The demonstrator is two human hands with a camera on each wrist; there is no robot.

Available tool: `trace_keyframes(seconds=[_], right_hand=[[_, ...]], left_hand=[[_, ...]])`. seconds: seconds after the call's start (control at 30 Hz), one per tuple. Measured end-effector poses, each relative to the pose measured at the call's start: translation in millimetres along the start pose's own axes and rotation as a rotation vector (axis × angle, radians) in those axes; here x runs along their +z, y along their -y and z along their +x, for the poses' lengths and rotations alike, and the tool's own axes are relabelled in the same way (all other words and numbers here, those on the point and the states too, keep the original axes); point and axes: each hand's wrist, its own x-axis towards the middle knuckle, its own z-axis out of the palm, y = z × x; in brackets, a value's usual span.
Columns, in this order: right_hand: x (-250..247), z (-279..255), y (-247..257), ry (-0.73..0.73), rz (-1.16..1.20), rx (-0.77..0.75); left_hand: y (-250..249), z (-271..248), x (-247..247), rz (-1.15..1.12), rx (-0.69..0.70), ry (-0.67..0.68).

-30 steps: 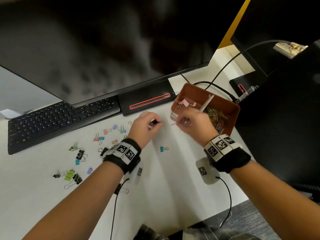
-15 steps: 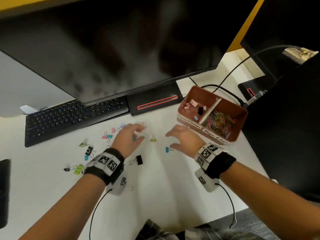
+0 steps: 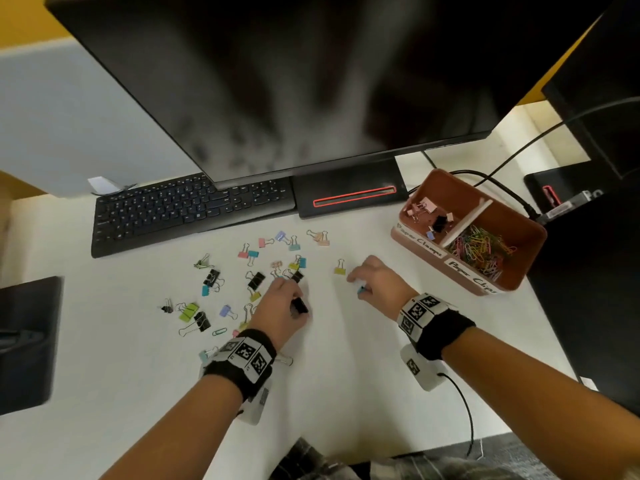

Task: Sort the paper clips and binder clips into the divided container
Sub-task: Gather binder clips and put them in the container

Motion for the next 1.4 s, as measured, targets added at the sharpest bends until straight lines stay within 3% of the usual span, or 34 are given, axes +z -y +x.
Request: trace_keyframes(seconds=[0.1, 0.33, 0.53, 0.7, 0.9, 1.07, 1.3, 1.4], right_hand=[[-6.1, 20.9, 14.8, -0.013, 0.012, -0.024], [-0.8, 45.7, 22.3, 0.067, -0.084, 0.038], [-0.7, 34.6, 13.2, 0.042, -0.121, 0.108], [0.8, 26.7, 9.0, 0.046, -0.140, 0.076], [4.1, 15.6, 1.0, 0.012, -0.232, 0.014], [4.3, 10.9, -6.3, 0.047, -0.161, 0.071], [-6.1, -1.5, -5.6, 0.065, -0.064, 0.074], [-35.6, -13.4, 1.0, -0.106, -0.042, -0.003]], left_hand=[[3.8, 9.1, -14.9, -0.066, -0.062, -0.128], [11.2, 35.2, -16.8, -0.040, -0.154, 0.018], [8.7, 32.1, -12.4, -0.016, -0.057, -0.015], [4.8, 33.7, -7.7, 0.020, -0.015, -0.044], [0.4, 33.8, -2.7, -0.055, 0.013, -0.094], [-3.0, 29.3, 0.1, -0.145, 0.049, -0.160], [-28.9, 27.2, -6.7, -0.136, 0.090, -0.044], [-70.2, 39.5, -15.2, -0.186, 0.190, -0.031]])
